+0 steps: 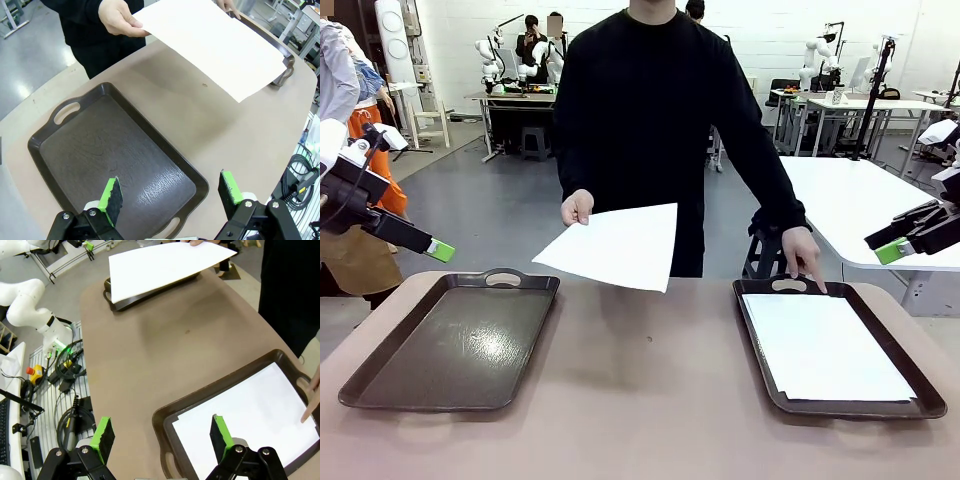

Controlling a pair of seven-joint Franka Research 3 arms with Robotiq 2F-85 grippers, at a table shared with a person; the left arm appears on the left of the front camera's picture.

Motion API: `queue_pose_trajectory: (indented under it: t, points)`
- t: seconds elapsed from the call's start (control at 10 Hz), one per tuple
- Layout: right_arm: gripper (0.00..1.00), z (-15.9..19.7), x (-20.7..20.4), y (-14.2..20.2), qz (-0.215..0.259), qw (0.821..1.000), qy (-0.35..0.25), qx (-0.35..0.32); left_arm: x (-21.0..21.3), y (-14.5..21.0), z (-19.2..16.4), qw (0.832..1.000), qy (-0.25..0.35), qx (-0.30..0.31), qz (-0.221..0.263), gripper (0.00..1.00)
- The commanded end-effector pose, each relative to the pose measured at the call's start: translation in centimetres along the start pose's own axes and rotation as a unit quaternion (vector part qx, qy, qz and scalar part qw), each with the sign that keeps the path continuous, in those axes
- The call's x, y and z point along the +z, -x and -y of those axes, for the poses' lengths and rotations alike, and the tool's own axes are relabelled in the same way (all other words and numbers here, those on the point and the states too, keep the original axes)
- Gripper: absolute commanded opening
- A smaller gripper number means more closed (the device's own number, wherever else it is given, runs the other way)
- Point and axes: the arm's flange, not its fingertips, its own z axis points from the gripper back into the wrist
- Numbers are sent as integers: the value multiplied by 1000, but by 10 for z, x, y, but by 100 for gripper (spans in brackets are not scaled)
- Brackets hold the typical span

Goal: Sort the A4 documents.
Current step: Receive the A4 Paper.

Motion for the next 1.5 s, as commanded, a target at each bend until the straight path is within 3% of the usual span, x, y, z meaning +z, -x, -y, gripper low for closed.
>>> queue_pose_trajectory:
  t: [0.0, 0.3, 0.7, 0.9, 1.1, 1.4]
  points:
    - [100, 0, -1, 0, 0, 1000, 0, 3, 0, 2, -3, 1000, 7, -4, 4, 100]
    - [100, 0, 0, 0, 0, 1000, 0, 0, 0, 2, -3, 1000, 7, -4, 4, 100]
    - [100, 18, -40, -13, 34, 994, -39, -98, 0, 2, -3, 1000, 7, -4, 4, 100]
    - [100, 21, -73, -20, 96, 971, -99, -197, 0, 2, -3, 1000, 7, -4, 4, 100]
    - [100, 22, -112, -25, 113, 950, -147, -252, 0, 2, -3, 1000, 7, -4, 4, 100]
    - [100, 26, -171, -34, 135, 899, -217, -354, 0, 2, -3, 1000, 7, -4, 4, 100]
